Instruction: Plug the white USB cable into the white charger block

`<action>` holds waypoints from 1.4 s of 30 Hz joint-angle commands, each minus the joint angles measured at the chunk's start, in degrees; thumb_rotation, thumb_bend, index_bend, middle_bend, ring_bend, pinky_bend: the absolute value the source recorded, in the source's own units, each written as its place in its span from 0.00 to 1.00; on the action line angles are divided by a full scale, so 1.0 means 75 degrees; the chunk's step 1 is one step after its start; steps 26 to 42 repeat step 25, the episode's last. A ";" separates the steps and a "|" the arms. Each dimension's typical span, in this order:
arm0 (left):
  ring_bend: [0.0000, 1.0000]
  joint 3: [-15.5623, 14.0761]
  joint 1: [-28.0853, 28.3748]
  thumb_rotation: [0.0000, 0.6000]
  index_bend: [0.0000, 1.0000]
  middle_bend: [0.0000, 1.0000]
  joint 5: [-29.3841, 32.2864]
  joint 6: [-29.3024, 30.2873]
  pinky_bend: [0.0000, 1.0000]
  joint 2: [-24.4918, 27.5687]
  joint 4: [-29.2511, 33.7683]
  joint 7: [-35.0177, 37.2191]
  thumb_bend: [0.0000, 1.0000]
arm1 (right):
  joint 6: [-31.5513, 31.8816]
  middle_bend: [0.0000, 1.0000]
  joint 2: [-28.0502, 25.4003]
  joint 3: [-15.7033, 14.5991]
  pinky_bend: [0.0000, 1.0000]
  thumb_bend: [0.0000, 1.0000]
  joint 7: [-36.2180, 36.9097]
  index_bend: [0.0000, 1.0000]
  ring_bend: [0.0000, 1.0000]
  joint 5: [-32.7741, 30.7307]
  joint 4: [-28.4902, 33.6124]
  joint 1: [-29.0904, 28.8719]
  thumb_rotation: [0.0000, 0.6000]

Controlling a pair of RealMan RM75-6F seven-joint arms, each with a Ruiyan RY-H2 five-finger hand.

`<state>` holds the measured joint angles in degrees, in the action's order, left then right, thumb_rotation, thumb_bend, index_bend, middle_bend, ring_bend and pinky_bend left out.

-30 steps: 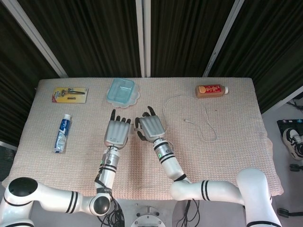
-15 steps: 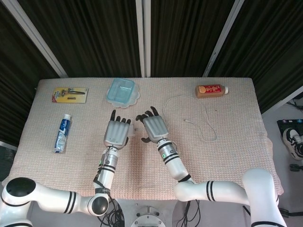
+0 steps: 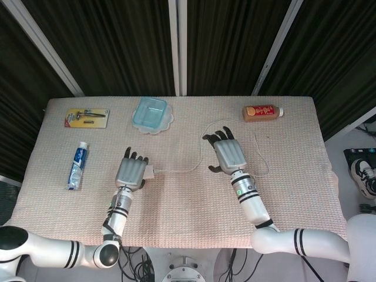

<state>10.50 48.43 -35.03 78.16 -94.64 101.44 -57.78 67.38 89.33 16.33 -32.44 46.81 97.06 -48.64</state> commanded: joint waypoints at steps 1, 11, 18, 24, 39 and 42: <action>0.10 -0.0112 -0.0183 1.00 0.22 0.27 -0.0163 -0.0089 0.07 0.0207 -0.0079 0.0327 0.18 | 0.0213 0.25 -0.0607 -0.0339 0.00 0.03 0.0374 0.21 0.12 0.0494 0.0449 0.0498 1.00; 0.10 -0.1241 -0.1745 1.00 0.23 0.26 -0.3015 0.1099 0.02 0.2163 0.0425 0.2390 0.15 | 0.1040 0.24 -0.2735 -0.1533 0.00 0.12 0.2077 0.21 0.11 0.2438 0.1400 0.2248 1.00; 0.08 -0.2072 -0.3160 1.00 0.24 0.26 -0.4278 0.1970 0.00 0.3339 0.0369 0.4055 0.15 | 0.1994 0.20 -0.3649 -0.2319 0.00 0.14 0.3806 0.21 0.01 0.3859 0.0954 0.3641 1.00; 0.08 -0.2420 -0.4194 1.00 0.25 0.26 -0.4858 0.2602 0.00 0.3684 0.0066 0.4993 0.15 | 0.2761 0.20 -0.3724 -0.2648 0.00 0.15 0.4789 0.21 0.00 0.4509 0.0410 0.4560 1.00; 0.08 -0.2468 -0.4323 1.00 0.25 0.26 -0.4986 0.2710 0.00 0.3696 0.0028 0.5024 0.15 | 0.2826 0.20 -0.3728 -0.2675 0.00 0.16 0.4854 0.21 0.00 0.4556 0.0358 0.4660 1.00; 0.08 -0.2468 -0.4323 1.00 0.25 0.26 -0.4986 0.2710 0.00 0.3696 0.0028 0.5024 0.15 | 0.2826 0.20 -0.3728 -0.2675 0.00 0.16 0.4854 0.21 0.00 0.4556 0.0358 0.4660 1.00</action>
